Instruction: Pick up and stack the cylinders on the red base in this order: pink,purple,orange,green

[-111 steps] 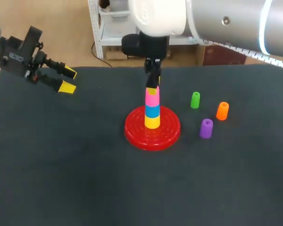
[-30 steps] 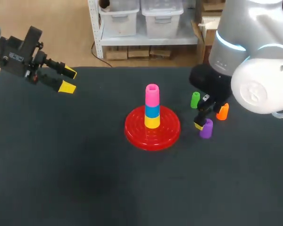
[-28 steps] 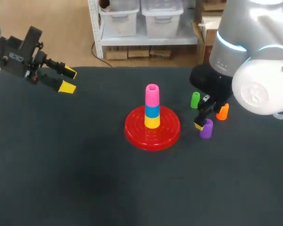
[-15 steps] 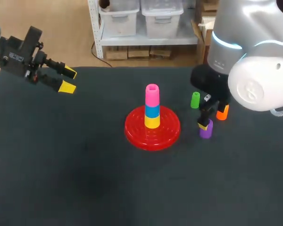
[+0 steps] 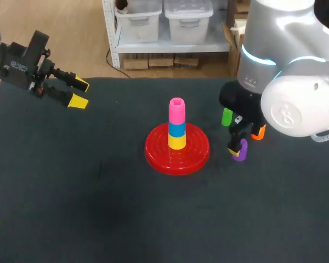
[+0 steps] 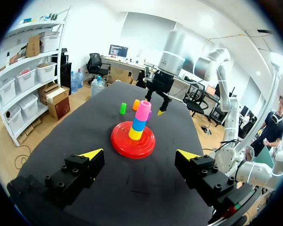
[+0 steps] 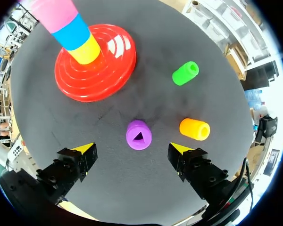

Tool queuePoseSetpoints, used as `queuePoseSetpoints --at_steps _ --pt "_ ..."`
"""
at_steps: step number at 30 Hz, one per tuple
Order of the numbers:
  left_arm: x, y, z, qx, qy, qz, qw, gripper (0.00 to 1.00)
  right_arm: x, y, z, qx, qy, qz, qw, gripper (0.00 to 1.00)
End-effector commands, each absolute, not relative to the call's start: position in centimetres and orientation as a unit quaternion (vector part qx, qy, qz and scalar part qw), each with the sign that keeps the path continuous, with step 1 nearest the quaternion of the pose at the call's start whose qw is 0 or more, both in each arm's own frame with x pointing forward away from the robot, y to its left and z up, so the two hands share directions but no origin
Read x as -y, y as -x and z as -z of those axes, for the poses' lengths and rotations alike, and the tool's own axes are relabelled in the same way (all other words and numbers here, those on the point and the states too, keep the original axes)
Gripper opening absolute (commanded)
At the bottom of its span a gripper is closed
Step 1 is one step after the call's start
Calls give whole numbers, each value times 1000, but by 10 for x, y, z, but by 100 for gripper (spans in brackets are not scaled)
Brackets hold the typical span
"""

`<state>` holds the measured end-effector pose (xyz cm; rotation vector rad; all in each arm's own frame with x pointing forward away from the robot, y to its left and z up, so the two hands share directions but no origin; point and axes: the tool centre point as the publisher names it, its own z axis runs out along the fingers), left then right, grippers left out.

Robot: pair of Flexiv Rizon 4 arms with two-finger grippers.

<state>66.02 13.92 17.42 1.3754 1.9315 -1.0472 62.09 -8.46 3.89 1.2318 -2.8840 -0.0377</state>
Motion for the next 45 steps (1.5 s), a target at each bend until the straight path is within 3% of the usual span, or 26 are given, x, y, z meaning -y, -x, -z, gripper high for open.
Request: queuePoseSetpoints --at_steps 1,6,10,20,21,23,29,33,37,39,40,45 --pt "-140 -662 -173 -716 -512 390 270 100 85 -630 -34 920 -392 17 10 100" --pt "-140 -662 -173 -716 -512 390 270 100 84 -636 -36 918 -395 10 14 100" --pt "-140 -662 -173 -716 -512 390 270 100 82 -639 -35 917 -398 13 14 85" --pt "-140 -662 -173 -716 -512 390 270 100 83 -637 -31 918 -396 16 18 85" --pt "-140 -662 -173 -716 -512 390 270 100 83 -637 -30 918 -395 18 19 83" --pt "-140 -662 -173 -716 -512 390 270 100 83 -636 -29 918 -395 19 21 69" --pt "-140 -662 -173 -716 -512 390 270 100 82 -635 -26 917 -397 14 28 55" --pt "-140 -662 -173 -716 -512 390 270 100 82 -634 -24 918 -396 16 30 59" --pt "-140 -662 -173 -716 -512 390 270 100 82 -633 -22 918 -396 18 31 44" --pt "-140 -662 -173 -716 -512 390 270 100 82 -633 -22 919 -394 15 30 19" --pt "-140 -662 -173 -716 -512 390 270 100 82 -633 -22 919 -392 13 29 2" --pt "-140 -662 -173 -716 -512 390 270 100 81 -636 -39 921 -390 3 9 0"
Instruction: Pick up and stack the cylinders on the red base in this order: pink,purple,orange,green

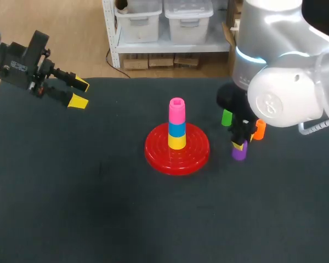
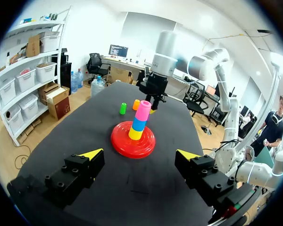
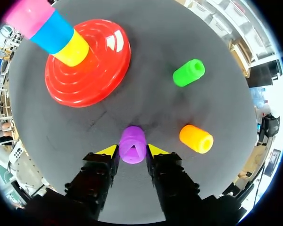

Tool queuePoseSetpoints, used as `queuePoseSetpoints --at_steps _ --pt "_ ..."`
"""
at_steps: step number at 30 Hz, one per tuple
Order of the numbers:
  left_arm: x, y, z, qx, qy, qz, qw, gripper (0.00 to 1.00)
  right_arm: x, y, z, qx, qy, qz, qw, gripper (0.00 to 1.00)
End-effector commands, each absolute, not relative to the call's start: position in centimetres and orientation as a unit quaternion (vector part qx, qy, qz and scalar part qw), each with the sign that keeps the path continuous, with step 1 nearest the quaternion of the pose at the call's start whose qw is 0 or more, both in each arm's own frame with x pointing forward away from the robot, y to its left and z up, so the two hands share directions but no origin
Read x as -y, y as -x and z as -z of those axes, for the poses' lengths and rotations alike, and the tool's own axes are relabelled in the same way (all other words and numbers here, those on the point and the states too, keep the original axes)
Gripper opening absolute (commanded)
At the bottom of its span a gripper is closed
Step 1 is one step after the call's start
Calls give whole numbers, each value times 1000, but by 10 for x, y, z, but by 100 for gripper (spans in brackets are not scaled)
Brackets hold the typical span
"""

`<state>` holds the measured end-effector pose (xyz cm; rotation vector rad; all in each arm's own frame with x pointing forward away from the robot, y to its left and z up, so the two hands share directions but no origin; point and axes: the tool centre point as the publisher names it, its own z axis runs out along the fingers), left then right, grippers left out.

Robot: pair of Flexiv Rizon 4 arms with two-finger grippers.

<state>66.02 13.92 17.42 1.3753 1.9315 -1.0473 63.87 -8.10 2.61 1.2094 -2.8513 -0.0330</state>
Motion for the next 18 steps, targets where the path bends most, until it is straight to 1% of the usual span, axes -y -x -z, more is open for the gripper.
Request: queuePoseSetpoints --at_steps 1,5,9,18 --pt "-140 -662 -173 -716 -512 390 270 100 80 -638 -46 920 -392 2 2 0" --pt "-140 -662 -173 -716 -512 390 270 100 68 -650 -85 907 -421 0 -23 0" --pt "-140 -662 -173 -716 -512 390 270 100 44 -667 -126 881 -473 6 -32 0" --pt "-140 -662 -173 -716 -512 390 270 100 -11 -694 -186 797 -604 10 -12 0"
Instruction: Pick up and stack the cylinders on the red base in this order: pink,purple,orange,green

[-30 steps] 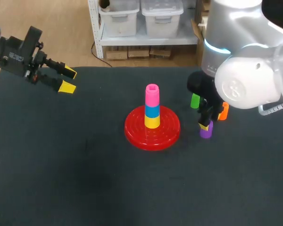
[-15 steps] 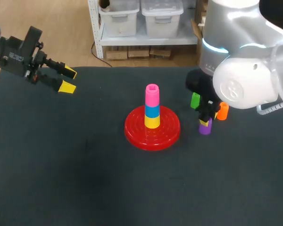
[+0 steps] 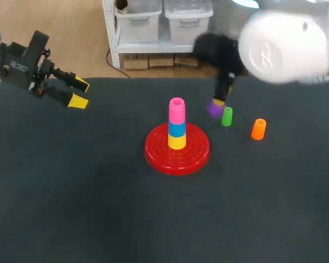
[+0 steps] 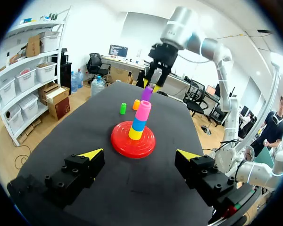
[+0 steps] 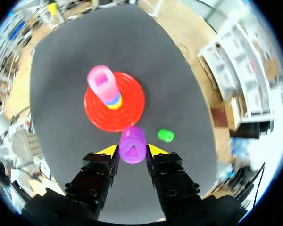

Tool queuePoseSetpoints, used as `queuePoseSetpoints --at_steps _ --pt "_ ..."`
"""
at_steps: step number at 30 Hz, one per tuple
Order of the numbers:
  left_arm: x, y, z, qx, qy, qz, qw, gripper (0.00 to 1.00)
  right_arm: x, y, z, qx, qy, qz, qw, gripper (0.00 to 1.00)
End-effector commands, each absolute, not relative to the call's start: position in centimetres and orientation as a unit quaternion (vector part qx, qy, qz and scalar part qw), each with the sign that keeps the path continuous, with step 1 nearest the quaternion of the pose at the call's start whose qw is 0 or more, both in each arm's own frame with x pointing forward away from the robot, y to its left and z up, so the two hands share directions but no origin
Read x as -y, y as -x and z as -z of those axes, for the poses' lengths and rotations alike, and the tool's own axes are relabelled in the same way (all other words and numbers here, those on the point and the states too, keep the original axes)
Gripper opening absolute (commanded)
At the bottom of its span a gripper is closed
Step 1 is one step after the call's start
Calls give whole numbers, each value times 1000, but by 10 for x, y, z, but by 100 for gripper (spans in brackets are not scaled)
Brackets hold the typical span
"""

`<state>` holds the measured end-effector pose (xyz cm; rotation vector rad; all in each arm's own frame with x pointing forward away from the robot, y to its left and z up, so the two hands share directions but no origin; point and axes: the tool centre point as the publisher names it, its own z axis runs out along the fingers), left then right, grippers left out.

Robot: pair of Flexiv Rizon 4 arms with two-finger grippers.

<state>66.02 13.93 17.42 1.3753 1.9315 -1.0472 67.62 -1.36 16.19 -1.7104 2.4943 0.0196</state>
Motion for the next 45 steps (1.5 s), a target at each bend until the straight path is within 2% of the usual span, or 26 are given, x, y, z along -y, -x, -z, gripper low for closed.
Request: queuePoseSetpoints --at_steps 1,12,28,45 --pt "-140 -662 -173 -716 -512 390 270 100 -16 -694 -189 -791 612 -9 10 0" --pt "-140 -662 -173 -716 -512 390 270 100 -56 -690 -211 -732 682 4 -7 0" --pt "-140 -662 -173 -716 -512 390 270 100 -58 -666 -206 -720 693 -12 -9 0" --pt "-140 -662 -173 -716 -512 390 270 100 -74 -677 -187 -704 709 -18 -28 0"
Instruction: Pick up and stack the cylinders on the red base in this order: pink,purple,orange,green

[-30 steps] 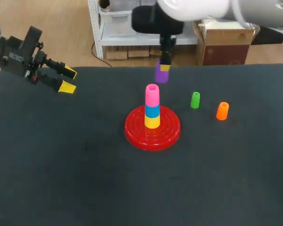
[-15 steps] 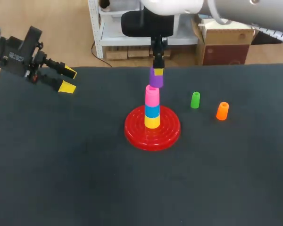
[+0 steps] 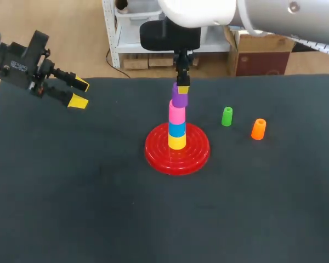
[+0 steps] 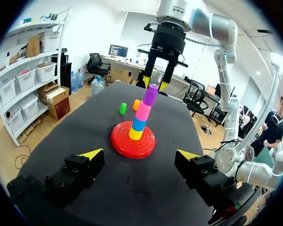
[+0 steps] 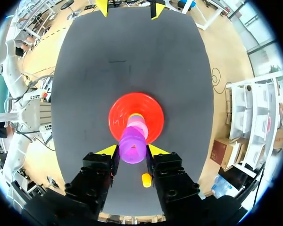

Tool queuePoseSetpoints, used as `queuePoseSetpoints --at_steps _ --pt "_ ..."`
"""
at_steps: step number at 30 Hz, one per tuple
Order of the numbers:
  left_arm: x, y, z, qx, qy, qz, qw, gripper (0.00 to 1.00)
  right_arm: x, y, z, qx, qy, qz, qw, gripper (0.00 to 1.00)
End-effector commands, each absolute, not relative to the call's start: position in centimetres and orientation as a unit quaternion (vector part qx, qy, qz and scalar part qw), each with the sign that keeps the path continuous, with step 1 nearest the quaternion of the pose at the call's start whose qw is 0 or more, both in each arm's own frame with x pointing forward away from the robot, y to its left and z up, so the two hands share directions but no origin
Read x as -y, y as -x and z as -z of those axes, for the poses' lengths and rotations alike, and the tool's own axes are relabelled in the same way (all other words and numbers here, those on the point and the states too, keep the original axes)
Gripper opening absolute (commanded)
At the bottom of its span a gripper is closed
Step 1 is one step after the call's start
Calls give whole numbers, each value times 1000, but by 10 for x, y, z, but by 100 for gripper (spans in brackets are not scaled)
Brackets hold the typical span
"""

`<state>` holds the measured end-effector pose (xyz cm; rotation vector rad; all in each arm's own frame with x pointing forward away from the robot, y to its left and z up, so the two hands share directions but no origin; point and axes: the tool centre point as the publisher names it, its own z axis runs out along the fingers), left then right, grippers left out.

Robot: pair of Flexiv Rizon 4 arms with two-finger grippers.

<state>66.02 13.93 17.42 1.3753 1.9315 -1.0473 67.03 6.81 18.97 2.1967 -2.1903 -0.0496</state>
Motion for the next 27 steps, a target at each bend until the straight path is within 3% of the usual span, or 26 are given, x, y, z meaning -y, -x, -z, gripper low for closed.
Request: queuePoseSetpoints --at_steps 1,26,27 --pt "-140 -662 -173 -716 -512 390 270 100 -75 -677 -187 703 -710 19 27 0" --pt "-140 -662 -173 -716 -512 390 270 100 -63 -666 -169 723 -690 23 24 0" --pt "-140 -662 -173 -716 -512 390 270 100 -63 -667 -173 725 -688 22 11 21"
